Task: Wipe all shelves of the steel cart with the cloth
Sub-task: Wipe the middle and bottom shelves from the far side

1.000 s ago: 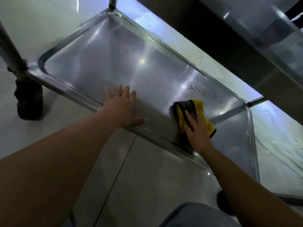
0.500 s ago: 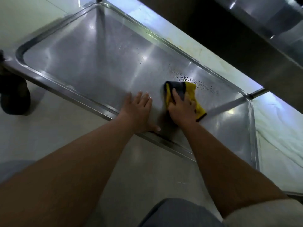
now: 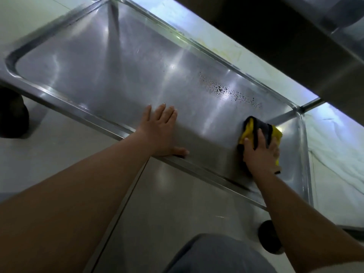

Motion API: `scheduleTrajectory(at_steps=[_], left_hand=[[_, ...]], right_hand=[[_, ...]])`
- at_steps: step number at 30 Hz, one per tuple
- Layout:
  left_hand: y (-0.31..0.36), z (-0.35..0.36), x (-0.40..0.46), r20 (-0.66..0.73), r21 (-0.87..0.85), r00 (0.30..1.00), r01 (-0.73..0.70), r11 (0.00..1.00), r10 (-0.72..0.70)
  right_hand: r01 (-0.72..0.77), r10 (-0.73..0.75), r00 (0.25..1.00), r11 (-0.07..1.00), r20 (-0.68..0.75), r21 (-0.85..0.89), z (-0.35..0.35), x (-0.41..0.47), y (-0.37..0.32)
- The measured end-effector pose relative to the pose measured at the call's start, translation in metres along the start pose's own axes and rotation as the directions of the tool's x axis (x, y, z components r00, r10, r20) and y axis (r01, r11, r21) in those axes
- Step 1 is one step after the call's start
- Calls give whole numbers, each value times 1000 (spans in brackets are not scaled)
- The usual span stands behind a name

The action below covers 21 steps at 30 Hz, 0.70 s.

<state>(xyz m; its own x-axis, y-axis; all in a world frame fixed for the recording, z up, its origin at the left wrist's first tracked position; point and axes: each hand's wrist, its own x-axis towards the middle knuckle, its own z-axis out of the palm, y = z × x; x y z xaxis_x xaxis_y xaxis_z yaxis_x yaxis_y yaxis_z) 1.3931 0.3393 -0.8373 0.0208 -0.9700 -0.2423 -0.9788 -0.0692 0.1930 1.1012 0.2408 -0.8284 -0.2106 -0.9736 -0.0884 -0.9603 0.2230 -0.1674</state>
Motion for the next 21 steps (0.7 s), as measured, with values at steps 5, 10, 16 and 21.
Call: scheduleTrajectory(at_steps=[5, 10, 16, 21], left_hand=[[-1, -2, 0, -13, 20, 1000, 22, 1000, -22], [0, -5, -3, 0, 37, 998, 63, 997, -63], [-2, -7, -7, 47, 51, 999, 6, 999, -9], [2, -8, -6, 6, 31, 999, -43, 999, 43]], right_hand=[[-204, 203, 979, 978, 22, 50, -2, -16, -16], [118, -120, 990, 993, 81, 25, 11, -27, -90], [662, -648, 745, 747, 161, -56, 15, -27, -91], [521, -512, 852, 848, 107, -95, -1, -9, 12]])
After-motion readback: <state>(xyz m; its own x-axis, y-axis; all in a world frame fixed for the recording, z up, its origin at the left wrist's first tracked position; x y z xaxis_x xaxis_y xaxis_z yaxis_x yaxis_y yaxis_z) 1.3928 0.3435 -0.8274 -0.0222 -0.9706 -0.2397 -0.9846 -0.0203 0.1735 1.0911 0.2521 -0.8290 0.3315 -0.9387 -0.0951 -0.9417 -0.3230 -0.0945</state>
